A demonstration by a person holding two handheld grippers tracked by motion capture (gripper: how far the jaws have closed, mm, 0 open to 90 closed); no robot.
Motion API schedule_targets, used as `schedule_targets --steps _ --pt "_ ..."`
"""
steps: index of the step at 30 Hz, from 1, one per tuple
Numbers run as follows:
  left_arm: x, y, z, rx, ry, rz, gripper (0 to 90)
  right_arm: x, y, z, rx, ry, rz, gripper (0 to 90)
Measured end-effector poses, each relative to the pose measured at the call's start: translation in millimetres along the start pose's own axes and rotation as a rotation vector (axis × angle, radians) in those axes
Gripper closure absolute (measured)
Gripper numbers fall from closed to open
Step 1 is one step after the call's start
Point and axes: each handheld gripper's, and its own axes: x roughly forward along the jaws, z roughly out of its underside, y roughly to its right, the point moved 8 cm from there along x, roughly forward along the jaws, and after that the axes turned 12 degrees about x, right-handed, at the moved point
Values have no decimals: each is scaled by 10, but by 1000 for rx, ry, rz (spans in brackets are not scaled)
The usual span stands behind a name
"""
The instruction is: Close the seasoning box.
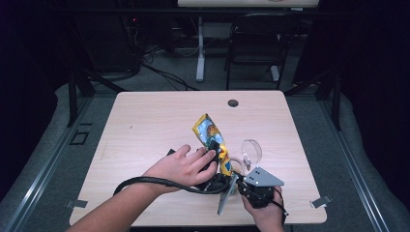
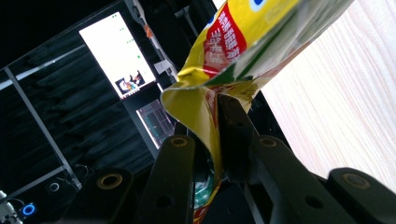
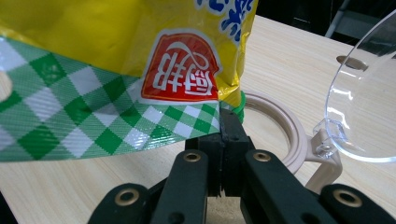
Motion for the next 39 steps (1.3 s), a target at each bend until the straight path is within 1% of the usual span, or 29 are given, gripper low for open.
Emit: schedule_targets --steps 1,3,4,6,7,8,9,10,12,13,14,16,18,19,20,27,28,29,30,31,32,33,35,36,37,38,39 --pt "-3 -13 7 14 -9 -6 840 -4 0 -1 0 2 3 899" --pt "-4 -11 7 14 -11 -1 840 -15 5 0 0 -1 3 898" --pt "-3 -3 -2 -4 -3 8 840 -20 7 0 2 -1 2 899" --pt "-4 -7 -2 -5 -2 5 840 -21 7 -3 6 5 2 899" --pt "-9 -21 6 14 -12 3 840 -23 7 -3 5 5 4 899" --pt "-9 -23 5 15 -11 3 840 -23 4 -3 6 5 2 898" --pt "-8 -22 7 12 -11 6 840 -24 -1 -3 8 4 0 899" --pt "2 -15 -2 -6 2 3 840 -24 -2 -3 5 3 1 899" --pt "8 -20 -2 -5 5 0 839 -27 -4 -3 1 4 3 899" --pt "9 -8 0 -12 2 8 839 -27 -4 -4 1 6 3 899" --pt "9 -14 0 -6 0 9 839 -28 -1 -4 0 7 5 899" --pt "15 -17 -7 -9 6 2 840 -33 9 -1 -3 2 5 899" --pt "21 -14 -6 -13 5 6 840 -33 14 -2 1 7 7 899" --pt "31 -13 -7 -18 10 -1 840 -34 18 -2 1 6 9 899" --pt "20 -18 5 0 -6 17 840 -37 19 -1 1 5 8 899" --pt "13 -32 -6 -2 -5 11 843 -60 42 -5 6 12 16 899" --pt "24 -33 -22 -20 13 -4 844 -64 51 -5 6 13 22 899" --pt "5 -49 4 21 -22 12 845 -67 59 -5 6 11 25 899" --pt "0 -54 9 32 -31 14 845 -62 60 -7 10 16 22 899" --pt "1 -57 8 33 -31 11 846 -61 61 -5 10 13 21 899" --pt "6 -57 6 30 -29 12 846 -58 62 -5 9 12 21 899" --pt "31 -35 -26 -19 10 -2 846 -54 60 -6 10 14 20 899" --pt "3 -53 12 34 -36 22 846 -43 54 -8 12 16 18 899" --pt "31 -26 -22 -21 6 8 847 -40 54 -9 13 18 18 899" --pt "30 -26 -20 -19 5 9 846 -37 54 -10 14 19 16 899" --pt "8 -47 8 25 -29 17 846 -38 57 -9 12 16 16 899" --pt "0 -49 17 36 -39 23 847 -34 55 -11 15 18 14 899"
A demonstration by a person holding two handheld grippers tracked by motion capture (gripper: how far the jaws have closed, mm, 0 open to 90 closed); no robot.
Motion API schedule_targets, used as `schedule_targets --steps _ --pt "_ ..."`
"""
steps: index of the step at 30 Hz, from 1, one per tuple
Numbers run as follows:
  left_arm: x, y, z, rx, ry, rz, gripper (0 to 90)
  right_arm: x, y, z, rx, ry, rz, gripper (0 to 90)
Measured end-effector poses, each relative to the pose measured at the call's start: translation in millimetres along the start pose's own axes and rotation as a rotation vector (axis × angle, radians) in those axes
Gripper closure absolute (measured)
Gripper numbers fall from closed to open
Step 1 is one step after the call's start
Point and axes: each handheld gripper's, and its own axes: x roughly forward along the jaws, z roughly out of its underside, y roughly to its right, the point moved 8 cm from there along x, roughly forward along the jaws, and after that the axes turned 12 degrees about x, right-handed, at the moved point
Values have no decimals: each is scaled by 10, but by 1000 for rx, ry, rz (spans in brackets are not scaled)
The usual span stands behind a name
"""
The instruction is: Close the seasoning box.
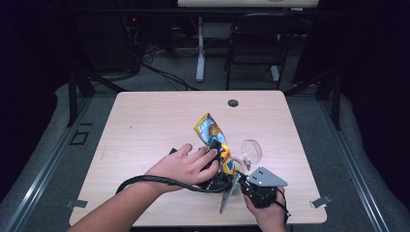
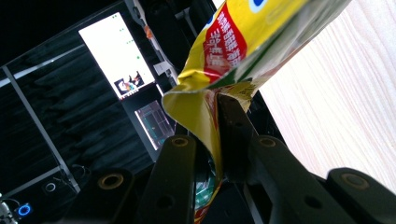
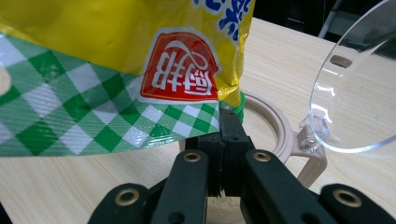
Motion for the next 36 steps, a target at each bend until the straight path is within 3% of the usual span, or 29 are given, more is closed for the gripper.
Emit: schedule_targets --steps 3,4,6,7,17,21,22,26,27,36 --pt "-9 -5 11 1 -1 -3 847 7 -10 -3 -2 -5 -6 899" --pt "12 15 -18 -45 38 -15 847 10 -18 -4 -6 -7 -7 899" --pt "8 28 -9 -47 35 -9 846 22 -38 -5 -11 -9 -12 899" --pt "0 25 5 -27 21 -6 846 31 -51 -6 -11 -6 -19 899" --pt "4 48 13 -36 29 -2 844 44 -95 7 -20 -17 -34 899" --pt "5 69 8 -72 42 3 847 34 -82 3 -21 -10 -27 899" --pt "-8 59 30 -45 21 9 847 30 -78 0 -19 -7 -26 899" --pt "-8 74 37 -66 27 11 849 16 -56 -8 -18 -4 -16 900" --pt "-4 99 35 -79 30 32 849 16 -56 -9 -15 -2 -15 899" --pt "7 133 40 -130 33 32 852 13 -30 -5 -19 -13 -1 900"
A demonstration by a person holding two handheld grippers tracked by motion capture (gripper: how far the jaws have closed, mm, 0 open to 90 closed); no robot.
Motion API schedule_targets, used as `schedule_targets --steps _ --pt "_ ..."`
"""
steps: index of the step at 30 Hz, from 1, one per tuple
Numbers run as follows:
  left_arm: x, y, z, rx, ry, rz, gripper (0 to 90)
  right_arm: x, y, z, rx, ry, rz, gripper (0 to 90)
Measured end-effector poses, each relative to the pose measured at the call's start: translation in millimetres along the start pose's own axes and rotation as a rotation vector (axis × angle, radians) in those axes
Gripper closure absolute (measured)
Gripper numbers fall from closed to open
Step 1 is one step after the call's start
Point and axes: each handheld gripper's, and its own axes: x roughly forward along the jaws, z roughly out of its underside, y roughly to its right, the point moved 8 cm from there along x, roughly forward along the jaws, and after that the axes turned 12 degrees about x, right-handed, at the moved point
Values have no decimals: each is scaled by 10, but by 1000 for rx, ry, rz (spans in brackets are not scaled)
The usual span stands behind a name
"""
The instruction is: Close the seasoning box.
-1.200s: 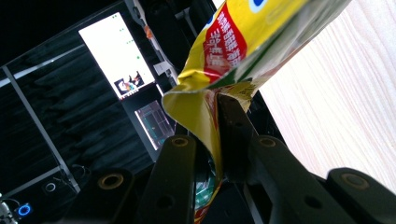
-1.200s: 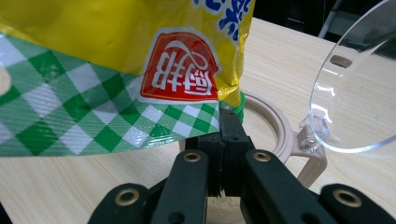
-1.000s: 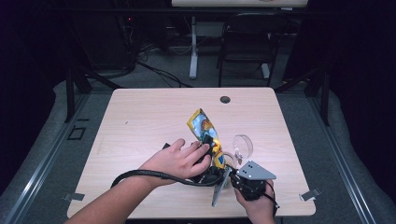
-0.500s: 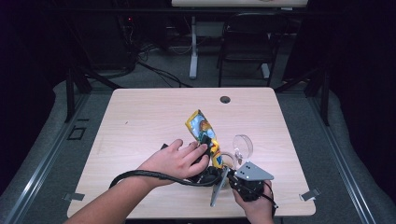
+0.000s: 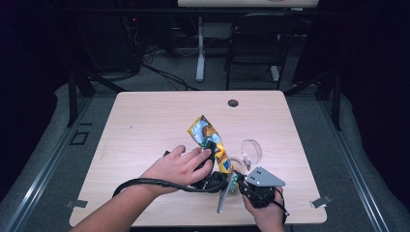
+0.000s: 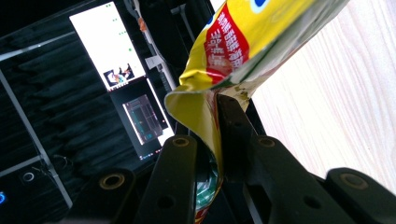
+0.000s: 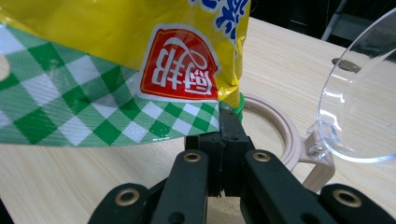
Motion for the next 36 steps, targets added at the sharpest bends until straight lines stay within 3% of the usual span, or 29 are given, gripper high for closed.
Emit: schedule_targets --steps 1,3,12,26,36 --pt "2 18 0 -13 5 15 852 2 0 -1 2 2 -1 900" --pt "1 14 9 -20 6 3 853 3 -1 -5 4 6 1 900" --pt "-3 70 71 -62 3 26 853 18 -17 -25 -14 15 6 900" --pt "25 244 135 -209 19 70 855 49 -23 -50 -27 23 14 900" --pt "50 376 167 -290 28 101 856 82 -39 -54 -53 22 33 900"
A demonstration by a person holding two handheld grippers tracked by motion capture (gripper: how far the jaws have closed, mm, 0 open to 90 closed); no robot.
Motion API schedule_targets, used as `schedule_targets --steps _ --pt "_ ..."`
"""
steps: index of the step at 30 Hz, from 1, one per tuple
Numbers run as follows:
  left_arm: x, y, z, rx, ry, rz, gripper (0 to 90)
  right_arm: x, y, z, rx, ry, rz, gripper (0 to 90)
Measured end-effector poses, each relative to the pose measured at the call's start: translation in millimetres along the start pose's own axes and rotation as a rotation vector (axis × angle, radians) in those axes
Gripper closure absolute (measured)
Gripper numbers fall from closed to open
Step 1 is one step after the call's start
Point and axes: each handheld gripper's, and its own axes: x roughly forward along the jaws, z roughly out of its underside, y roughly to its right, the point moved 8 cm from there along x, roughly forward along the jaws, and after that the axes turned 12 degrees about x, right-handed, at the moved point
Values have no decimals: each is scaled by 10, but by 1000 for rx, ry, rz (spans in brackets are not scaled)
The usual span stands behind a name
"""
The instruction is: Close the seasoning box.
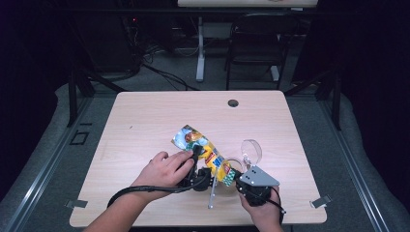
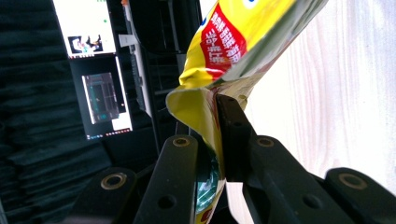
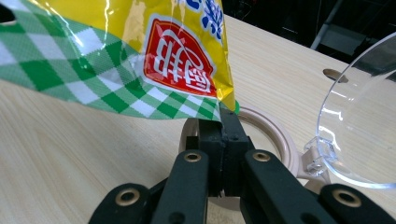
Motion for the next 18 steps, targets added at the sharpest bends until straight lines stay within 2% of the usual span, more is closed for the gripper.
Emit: schedule_targets --steps 8,18 --pt "20 72 24 -72 14 16 857 8 5 -12 0 7 3 900" --pt "48 193 47 -132 26 45 856 12 20 -20 1 6 9 900"
